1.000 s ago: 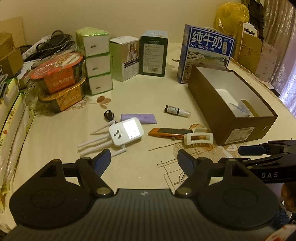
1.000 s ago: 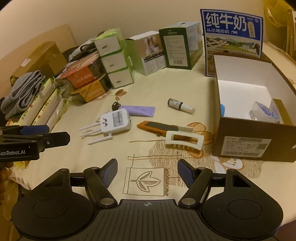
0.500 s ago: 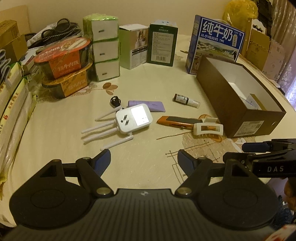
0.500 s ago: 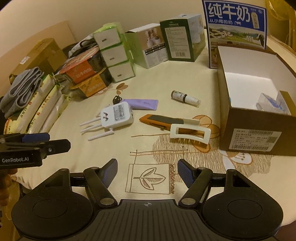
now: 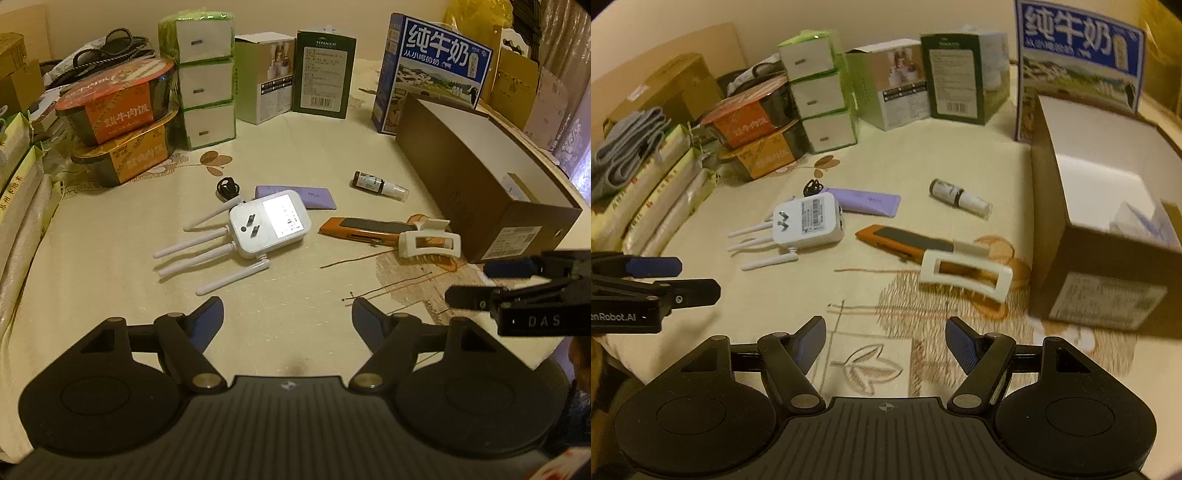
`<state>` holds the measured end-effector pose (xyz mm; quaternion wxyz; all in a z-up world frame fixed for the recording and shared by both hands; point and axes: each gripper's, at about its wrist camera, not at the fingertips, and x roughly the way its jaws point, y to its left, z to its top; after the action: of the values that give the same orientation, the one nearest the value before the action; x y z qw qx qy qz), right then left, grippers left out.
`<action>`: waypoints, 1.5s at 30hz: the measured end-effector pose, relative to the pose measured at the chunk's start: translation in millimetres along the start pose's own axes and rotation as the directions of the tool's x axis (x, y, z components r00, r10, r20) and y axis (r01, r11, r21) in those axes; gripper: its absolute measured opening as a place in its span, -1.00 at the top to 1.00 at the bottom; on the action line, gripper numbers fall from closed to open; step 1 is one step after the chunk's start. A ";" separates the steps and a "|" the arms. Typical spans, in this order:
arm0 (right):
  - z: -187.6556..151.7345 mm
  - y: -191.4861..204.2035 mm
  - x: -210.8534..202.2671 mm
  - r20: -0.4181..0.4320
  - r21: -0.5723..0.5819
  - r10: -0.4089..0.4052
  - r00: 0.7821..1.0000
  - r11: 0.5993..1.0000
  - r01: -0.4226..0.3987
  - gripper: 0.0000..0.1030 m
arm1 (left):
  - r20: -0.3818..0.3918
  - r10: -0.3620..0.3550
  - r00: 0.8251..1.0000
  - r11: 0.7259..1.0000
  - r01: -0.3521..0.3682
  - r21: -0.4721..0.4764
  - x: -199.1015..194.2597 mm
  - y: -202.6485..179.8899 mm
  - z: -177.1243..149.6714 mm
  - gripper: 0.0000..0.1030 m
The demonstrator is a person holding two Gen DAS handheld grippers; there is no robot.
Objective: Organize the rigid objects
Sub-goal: 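Grasp the white wireless repeater with the left tool while right grasps the white hair clip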
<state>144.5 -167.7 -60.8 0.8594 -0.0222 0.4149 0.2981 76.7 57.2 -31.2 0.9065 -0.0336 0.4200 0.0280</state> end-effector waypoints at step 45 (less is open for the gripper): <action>17.3 -35.2 69.7 0.011 -0.079 -0.110 0.994 0.991 0.110 -0.33 | -0.124 -0.057 0.991 0.976 0.082 0.201 123.7 31.5 4.7 0.83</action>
<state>208.5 -157.3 -107.4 0.8742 -0.0783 0.3982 0.2666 157.6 91.7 -123.8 0.8792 0.0440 0.4719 -0.0494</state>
